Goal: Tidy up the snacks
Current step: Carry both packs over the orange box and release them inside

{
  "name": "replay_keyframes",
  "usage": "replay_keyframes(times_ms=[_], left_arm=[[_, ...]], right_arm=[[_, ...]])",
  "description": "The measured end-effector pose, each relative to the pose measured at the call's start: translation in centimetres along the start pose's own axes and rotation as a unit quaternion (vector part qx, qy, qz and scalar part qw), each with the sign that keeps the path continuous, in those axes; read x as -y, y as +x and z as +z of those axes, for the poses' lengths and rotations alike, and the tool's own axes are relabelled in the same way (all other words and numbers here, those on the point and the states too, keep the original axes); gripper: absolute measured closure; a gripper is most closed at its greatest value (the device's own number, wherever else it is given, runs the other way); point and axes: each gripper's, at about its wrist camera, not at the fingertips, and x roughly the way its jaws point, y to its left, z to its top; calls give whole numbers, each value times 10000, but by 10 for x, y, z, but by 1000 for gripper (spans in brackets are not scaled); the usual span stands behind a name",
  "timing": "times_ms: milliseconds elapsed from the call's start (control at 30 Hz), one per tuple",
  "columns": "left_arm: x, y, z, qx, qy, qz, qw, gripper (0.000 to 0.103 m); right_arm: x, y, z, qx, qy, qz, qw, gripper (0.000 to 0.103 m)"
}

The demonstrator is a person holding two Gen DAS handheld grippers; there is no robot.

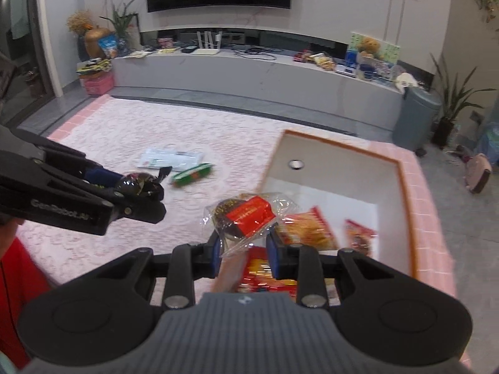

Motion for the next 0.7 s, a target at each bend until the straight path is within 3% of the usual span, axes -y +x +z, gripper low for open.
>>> replay_keyframes(times_ms=[233, 467, 700], left_arm=[[32, 32, 30, -6, 386, -184, 9991, 51], [57, 78, 45, -237, 691, -361, 9967, 51], [66, 125, 49, -633, 848, -309, 9939, 51]], right_arm=[[45, 7, 2, -124, 113, -294, 9994, 76], [82, 33, 3, -366, 66, -540, 9978, 76], [107, 74, -1, -716, -90, -737, 9947, 76]])
